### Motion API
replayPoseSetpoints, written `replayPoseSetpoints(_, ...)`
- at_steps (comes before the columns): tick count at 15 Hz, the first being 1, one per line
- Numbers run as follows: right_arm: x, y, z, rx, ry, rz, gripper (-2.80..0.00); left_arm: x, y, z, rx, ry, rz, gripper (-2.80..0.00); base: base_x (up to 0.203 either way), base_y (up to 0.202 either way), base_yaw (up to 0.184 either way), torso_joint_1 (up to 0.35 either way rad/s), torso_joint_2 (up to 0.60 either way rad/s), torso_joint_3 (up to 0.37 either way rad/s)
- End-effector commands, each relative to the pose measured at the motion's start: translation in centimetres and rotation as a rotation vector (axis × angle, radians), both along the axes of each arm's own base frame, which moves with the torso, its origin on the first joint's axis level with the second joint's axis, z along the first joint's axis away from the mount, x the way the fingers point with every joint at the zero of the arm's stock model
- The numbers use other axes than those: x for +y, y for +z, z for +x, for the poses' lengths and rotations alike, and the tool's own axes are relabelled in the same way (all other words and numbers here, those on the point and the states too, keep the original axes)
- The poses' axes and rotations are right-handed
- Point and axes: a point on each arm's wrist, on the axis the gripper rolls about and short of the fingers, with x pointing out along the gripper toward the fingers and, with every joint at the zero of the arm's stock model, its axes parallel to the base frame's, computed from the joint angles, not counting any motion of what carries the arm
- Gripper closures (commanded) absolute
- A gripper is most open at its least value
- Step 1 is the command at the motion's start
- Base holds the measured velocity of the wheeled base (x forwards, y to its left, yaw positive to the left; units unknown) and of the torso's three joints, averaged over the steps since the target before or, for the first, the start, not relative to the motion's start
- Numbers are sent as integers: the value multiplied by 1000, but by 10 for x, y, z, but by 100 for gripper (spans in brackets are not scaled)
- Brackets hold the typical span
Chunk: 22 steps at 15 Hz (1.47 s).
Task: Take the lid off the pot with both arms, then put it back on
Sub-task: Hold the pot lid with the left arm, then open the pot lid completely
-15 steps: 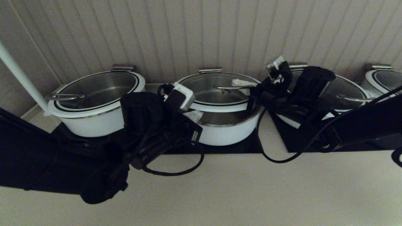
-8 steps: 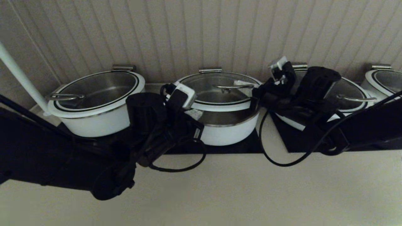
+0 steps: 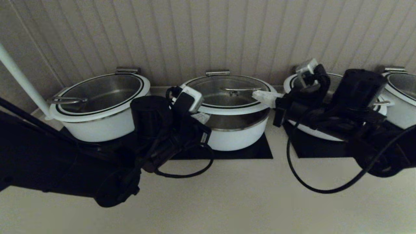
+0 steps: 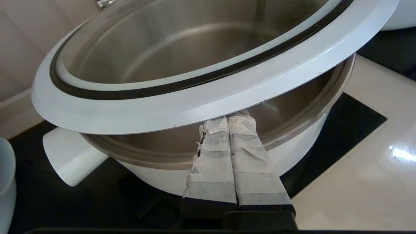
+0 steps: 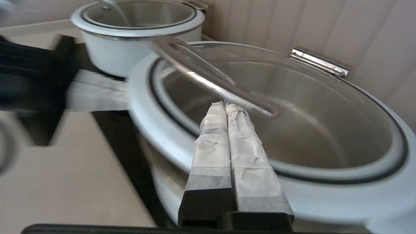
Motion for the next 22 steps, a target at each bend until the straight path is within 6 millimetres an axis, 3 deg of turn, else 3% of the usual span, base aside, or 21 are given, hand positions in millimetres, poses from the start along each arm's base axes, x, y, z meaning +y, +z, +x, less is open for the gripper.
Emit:
replayPoseSetpoints(1, -15, 30, -35, -49, 1, 19, 0, 0, 1, -1, -4, 1, -2, 0, 0, 0, 0, 0, 0, 0)
replayPoseSetpoints(6, -46, 51, -110, -2, -22, 5, 0, -1, -2, 1, 2, 1, 5, 0, 0, 0, 0, 0, 0, 0)
replayPoseSetpoints(10, -64, -2, -140, 210, -95, -57, 0, 0, -2, 1, 2, 1, 3, 0, 0, 0, 0, 0, 0, 0)
replayPoseSetpoints(13, -64, -29, -134, 316, -136, -87, 0, 0, -2, 0, 0, 1, 5, 0, 0, 0, 0, 0, 0, 0)
replayPoseSetpoints(16, -56, -42, -113, 311, -141, -84, 0, 0, -1, 1, -4, 2, 4, 0, 0, 0, 0, 0, 0, 0)
replayPoseSetpoints(22, -48, -47, -78, 300, -158, -71, 0, 0, 1, 1, -7, 2, 2, 0, 0, 0, 0, 0, 0, 0)
